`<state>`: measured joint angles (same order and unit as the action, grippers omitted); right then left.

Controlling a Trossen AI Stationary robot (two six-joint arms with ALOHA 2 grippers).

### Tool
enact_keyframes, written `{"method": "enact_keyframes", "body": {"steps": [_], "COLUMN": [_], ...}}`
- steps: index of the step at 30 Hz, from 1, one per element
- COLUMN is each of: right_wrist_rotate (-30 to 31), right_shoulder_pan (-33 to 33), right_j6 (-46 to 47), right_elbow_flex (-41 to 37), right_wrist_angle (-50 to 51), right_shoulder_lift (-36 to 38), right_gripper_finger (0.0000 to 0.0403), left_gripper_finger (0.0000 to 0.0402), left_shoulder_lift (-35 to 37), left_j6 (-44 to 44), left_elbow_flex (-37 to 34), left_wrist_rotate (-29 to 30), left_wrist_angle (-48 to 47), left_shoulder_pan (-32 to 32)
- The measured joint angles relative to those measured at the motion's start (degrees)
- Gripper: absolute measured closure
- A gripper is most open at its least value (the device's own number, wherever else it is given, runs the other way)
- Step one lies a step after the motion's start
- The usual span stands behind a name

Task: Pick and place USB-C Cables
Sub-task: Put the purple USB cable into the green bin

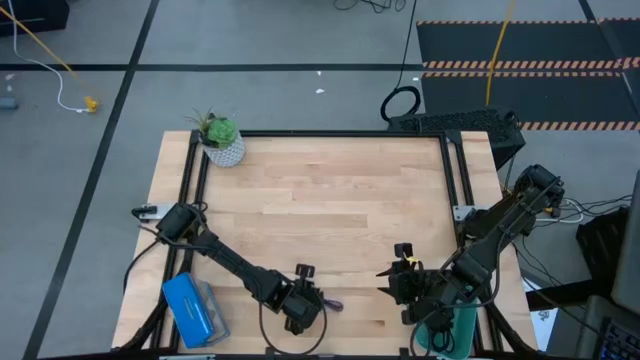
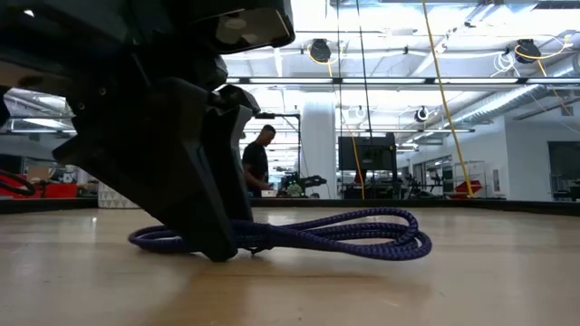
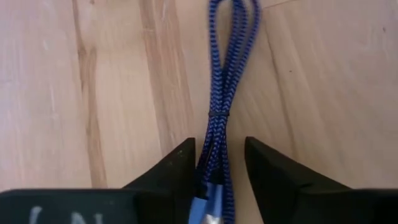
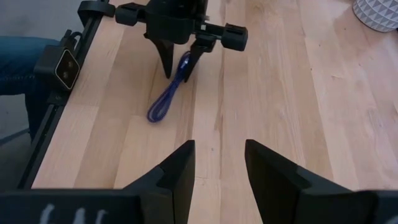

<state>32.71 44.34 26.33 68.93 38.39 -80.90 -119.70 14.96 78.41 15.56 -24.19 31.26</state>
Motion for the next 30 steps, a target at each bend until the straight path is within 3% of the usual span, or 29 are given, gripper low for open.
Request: {"method": "enact_keyframes", "body": {"steps": [8,17,25,30], "right_wrist_rotate": [0.0,0.0,0.0,0.0], "right_shoulder_pan": [0.0,0.0,0.0,0.0], "right_j6": [0.0,0.0,0.0,0.0], "right_elbow_flex": [0.0,0.0,0.0,0.0], "right_wrist_angle": [0.0,0.0,0.0,-0.1], "right_shoulder_lift": [0.0,0.0,0.0,0.0], "right_gripper_finger": [0.0271,0.0271,0.0271,0.0271], "left_gripper_finger": [0.0303,0.0371,0.0374,0.0376], "left_shoulder_lift": [0.0,-0.1,0.5,3.2], "left_j6": [0.0,-0.2,-0.2,-0.2], "left_elbow_flex": [0.0,0.0,0.0,2.5], "left_wrist_rotate": [-3.8,-3.7,-6.8,-8.9], "left_wrist_angle": [0.4,0.5,-0.2,-7.6], "left_shoulder_pan": [-2.0,-2.3,-2.7,-3.1]}}
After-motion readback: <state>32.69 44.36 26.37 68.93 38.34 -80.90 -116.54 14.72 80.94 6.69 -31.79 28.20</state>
